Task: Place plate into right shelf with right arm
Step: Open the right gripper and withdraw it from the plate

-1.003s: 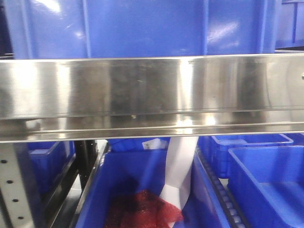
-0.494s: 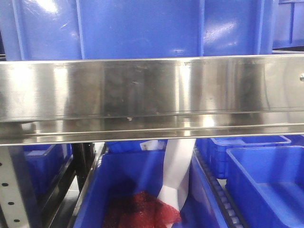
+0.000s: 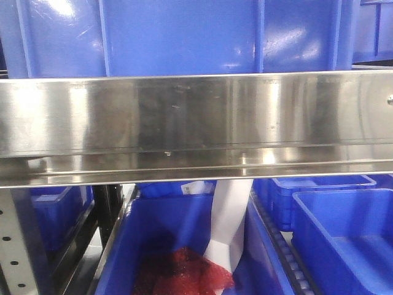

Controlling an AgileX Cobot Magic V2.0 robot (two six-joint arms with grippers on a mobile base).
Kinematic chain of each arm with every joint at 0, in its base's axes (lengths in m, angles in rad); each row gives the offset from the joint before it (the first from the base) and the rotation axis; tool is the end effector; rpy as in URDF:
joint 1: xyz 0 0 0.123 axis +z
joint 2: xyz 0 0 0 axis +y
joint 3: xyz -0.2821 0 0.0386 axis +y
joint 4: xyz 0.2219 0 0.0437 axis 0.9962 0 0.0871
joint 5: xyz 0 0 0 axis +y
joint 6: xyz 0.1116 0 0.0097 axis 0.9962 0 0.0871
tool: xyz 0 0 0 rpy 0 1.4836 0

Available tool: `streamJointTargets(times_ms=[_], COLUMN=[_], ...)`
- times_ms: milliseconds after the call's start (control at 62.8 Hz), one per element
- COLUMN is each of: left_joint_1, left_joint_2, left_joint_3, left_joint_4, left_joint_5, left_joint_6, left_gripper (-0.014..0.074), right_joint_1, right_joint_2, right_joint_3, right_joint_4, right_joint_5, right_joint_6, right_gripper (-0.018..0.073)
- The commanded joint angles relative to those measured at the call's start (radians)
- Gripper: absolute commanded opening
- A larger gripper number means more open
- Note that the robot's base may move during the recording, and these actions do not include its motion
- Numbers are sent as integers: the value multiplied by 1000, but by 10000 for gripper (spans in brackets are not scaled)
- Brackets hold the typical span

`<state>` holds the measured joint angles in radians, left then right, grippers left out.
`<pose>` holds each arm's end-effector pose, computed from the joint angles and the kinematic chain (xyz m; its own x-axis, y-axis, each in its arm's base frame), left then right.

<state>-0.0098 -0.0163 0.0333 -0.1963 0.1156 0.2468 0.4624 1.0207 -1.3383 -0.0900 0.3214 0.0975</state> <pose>0.0518 -0.0030 0.1920 -0.0415 0.0521 -0.9978 0.0345 0.9981 0.0507 0.1752 0.0838 0.5039 0.0705 0.0487 -0.9963 -0.4215 0.9067 0.0144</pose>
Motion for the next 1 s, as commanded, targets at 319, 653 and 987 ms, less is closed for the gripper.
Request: streamJointTargets(times_ms=[319,653,987], left_joint_1=[-3,-3,-3], left_joint_2=[-10,-10,-10], left_joint_3=[8,8,8], left_joint_4=[-4,-4,-4], left_joint_5=[-83,-83,-83], left_joint_6=[-2,-2,-2], left_gripper=[-47,-47,-47], right_joint_1=[38,36,36], right_joint_2=[467,612,610], right_joint_3=[-311,-327,-342], right_joint_4=[-4,-4,-4], right_joint_5=[-81,-72,-12], right_joint_6=[-21,-21,-21], right_gripper=[55,58,557])
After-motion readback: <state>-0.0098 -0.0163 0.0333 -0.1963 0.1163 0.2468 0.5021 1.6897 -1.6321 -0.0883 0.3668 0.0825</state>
